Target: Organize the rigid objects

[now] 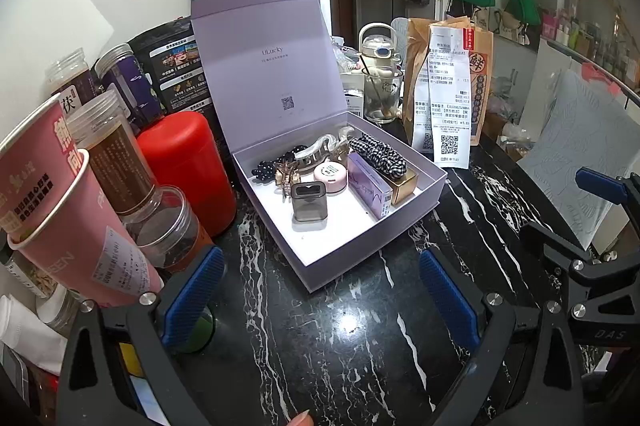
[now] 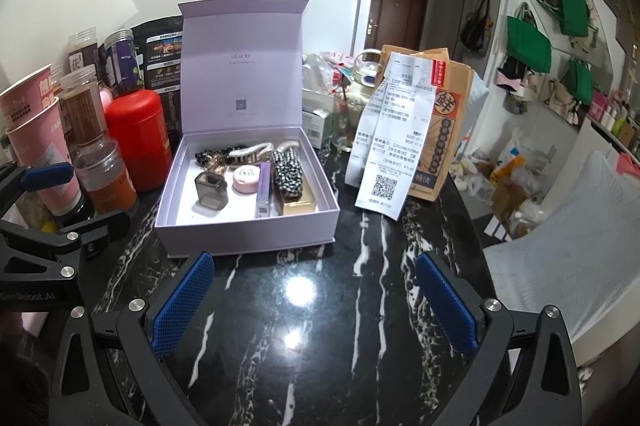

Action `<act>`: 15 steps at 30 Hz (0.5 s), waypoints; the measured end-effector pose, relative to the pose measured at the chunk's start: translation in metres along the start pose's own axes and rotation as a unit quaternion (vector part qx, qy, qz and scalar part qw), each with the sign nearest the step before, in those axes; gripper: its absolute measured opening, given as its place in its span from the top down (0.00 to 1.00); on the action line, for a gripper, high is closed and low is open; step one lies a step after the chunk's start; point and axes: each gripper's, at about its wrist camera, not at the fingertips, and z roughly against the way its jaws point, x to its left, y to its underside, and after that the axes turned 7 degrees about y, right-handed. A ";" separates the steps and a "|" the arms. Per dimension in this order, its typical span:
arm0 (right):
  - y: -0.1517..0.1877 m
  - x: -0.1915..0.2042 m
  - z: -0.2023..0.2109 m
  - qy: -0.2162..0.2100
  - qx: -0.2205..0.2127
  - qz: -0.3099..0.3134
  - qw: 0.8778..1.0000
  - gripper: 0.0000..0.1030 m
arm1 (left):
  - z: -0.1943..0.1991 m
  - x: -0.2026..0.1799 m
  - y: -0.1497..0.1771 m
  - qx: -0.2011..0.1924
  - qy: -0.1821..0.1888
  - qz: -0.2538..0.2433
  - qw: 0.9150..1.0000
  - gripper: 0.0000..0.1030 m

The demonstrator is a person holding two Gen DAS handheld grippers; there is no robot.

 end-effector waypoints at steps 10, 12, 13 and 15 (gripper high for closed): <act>-0.001 0.002 0.001 -0.003 0.001 0.001 1.000 0.00 | 0.000 0.000 -0.001 0.002 -0.003 -0.003 1.000 0.03; -0.001 0.002 0.001 0.000 0.001 0.001 1.000 0.00 | 0.000 0.000 -0.001 0.002 -0.003 -0.004 1.000 0.03; -0.001 0.002 0.001 0.001 0.001 0.001 1.000 0.00 | 0.000 0.000 -0.001 0.001 -0.003 -0.004 1.000 0.03; 0.000 0.001 0.001 0.001 0.002 0.001 1.000 0.00 | 0.001 0.000 -0.002 -0.001 -0.001 -0.004 1.000 0.03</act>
